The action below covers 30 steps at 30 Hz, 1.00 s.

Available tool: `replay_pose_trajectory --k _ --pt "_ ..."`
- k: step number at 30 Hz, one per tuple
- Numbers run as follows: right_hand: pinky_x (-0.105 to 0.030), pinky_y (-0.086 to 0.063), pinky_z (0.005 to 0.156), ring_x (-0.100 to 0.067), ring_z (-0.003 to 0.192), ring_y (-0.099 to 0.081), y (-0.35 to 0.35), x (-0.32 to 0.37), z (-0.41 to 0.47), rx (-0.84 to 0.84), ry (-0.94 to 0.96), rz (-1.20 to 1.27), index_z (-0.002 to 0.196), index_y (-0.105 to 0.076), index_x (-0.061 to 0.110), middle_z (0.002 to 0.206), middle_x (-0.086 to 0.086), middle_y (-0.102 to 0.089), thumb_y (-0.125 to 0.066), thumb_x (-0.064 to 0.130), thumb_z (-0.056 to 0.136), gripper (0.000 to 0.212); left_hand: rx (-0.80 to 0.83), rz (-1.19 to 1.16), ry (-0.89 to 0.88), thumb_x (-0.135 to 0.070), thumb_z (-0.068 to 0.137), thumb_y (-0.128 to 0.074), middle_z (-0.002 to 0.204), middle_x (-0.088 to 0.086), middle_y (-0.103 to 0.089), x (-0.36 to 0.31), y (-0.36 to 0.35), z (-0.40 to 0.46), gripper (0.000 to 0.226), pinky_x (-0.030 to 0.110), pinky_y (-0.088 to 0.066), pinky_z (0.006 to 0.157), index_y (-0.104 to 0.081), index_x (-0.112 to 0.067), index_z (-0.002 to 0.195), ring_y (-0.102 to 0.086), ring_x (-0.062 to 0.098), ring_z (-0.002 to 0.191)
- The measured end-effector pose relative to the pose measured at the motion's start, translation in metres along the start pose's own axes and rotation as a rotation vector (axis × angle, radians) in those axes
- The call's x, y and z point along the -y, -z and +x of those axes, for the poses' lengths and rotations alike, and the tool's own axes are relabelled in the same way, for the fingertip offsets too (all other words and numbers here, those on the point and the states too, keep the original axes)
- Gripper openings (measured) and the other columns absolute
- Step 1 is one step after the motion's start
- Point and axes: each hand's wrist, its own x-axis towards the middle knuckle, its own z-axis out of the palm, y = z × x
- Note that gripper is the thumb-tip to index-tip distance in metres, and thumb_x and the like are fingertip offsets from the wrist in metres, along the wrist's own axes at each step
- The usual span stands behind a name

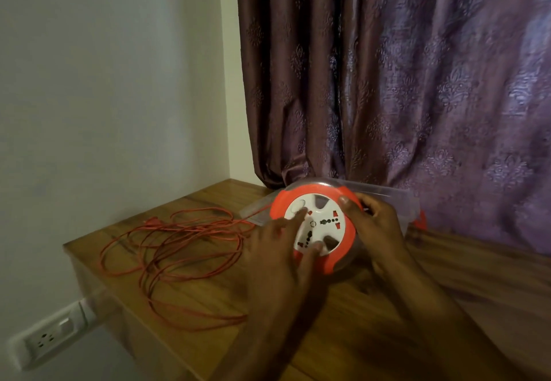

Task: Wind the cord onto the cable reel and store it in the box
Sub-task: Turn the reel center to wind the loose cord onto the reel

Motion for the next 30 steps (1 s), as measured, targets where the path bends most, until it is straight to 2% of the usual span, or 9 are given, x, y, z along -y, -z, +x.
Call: replay_pose_trajectory --k 5,8,11,16,19,21,23,26,30 --pt "-0.038 -0.063 0.068 -0.010 0.076 -0.075 -0.008 0.006 -0.005 0.018 0.092 -0.028 0.087 -0.068 0.039 0.086 0.007 -0.077 -0.068 0.042 0.085 0.003 0.101 0.334 -0.024 -0.058 0.087 -0.036 0.113 0.000 -0.059 -0.010 -0.004 0.004 0.058 0.044 -0.041 0.076 -0.025 -0.042 0.141 -0.047 0.024 0.104" --pt "-0.035 -0.063 0.068 -0.009 0.078 -0.075 -0.011 0.009 -0.007 0.034 0.132 -0.024 0.090 -0.069 0.038 0.091 0.006 -0.076 -0.069 0.038 0.087 0.003 0.141 0.379 -0.019 -0.052 0.083 -0.050 0.108 0.004 -0.062 -0.008 -0.006 0.008 0.065 0.047 -0.041 0.074 -0.021 -0.042 0.141 -0.051 0.029 0.099" --pt "-0.034 -0.062 0.071 -0.011 0.080 -0.075 -0.013 0.009 -0.008 0.050 0.120 -0.008 0.088 -0.069 0.037 0.094 0.004 -0.077 -0.069 0.034 0.088 0.003 0.182 0.397 -0.052 -0.042 0.074 -0.064 0.121 0.014 -0.056 -0.009 -0.005 0.007 0.076 0.053 -0.041 0.080 -0.025 -0.043 0.139 -0.048 0.039 0.108" --pt "-0.020 -0.058 0.060 -0.007 0.076 -0.074 -0.014 0.010 -0.013 0.084 0.080 0.078 0.083 -0.072 0.040 0.083 0.013 -0.078 -0.069 0.029 0.088 0.012 0.231 0.386 -0.225 -0.047 0.076 -0.044 0.140 0.013 -0.042 -0.003 0.005 0.005 0.050 0.056 -0.034 0.090 -0.044 -0.044 0.126 -0.034 0.038 0.125" --pt "-0.024 -0.060 0.068 -0.008 0.081 -0.074 -0.019 0.009 -0.015 0.091 0.070 0.074 0.086 -0.071 0.038 0.086 0.010 -0.077 -0.069 0.030 0.088 0.009 0.219 0.354 -0.331 -0.039 0.078 -0.041 0.137 0.008 -0.047 0.001 0.012 0.011 0.033 0.055 -0.034 0.090 -0.062 -0.038 0.102 -0.033 0.034 0.126" --pt "-0.025 -0.060 0.068 -0.008 0.080 -0.074 -0.021 0.010 -0.015 0.076 0.066 0.080 0.085 -0.071 0.038 0.088 0.009 -0.077 -0.069 0.031 0.087 0.008 0.197 0.310 -0.356 -0.035 0.078 -0.045 0.139 0.006 -0.047 0.002 0.015 0.011 0.029 0.052 -0.032 0.092 -0.066 -0.036 0.099 -0.033 0.032 0.128" --pt "-0.028 -0.060 0.068 -0.008 0.077 -0.074 -0.019 0.011 -0.012 0.041 0.065 0.086 0.082 -0.072 0.039 0.083 0.012 -0.078 -0.069 0.033 0.088 0.008 0.168 0.244 -0.306 -0.031 0.076 -0.047 0.141 0.003 -0.044 0.003 0.016 0.005 0.037 0.050 -0.031 0.093 -0.059 -0.036 0.112 -0.032 0.028 0.129" --pt "-0.027 -0.058 0.066 -0.006 0.077 -0.074 -0.014 0.015 -0.008 -0.014 0.091 0.095 0.082 -0.072 0.042 0.082 0.018 -0.077 -0.069 0.036 0.088 0.009 0.076 0.173 -0.078 -0.042 0.085 -0.044 0.132 -0.002 -0.050 -0.001 0.020 -0.003 0.043 0.049 -0.041 0.089 -0.045 -0.032 0.127 -0.039 0.022 0.120" --pt "-0.039 -0.061 0.076 -0.014 0.085 -0.074 -0.017 0.017 -0.009 -0.039 0.130 0.085 0.083 -0.071 0.042 0.087 0.009 -0.078 -0.068 0.035 0.088 0.009 0.073 0.348 -0.014 -0.057 0.087 -0.039 0.118 -0.001 -0.061 -0.011 0.016 0.006 0.056 0.048 -0.042 0.080 -0.039 -0.029 0.135 -0.049 0.026 0.107"
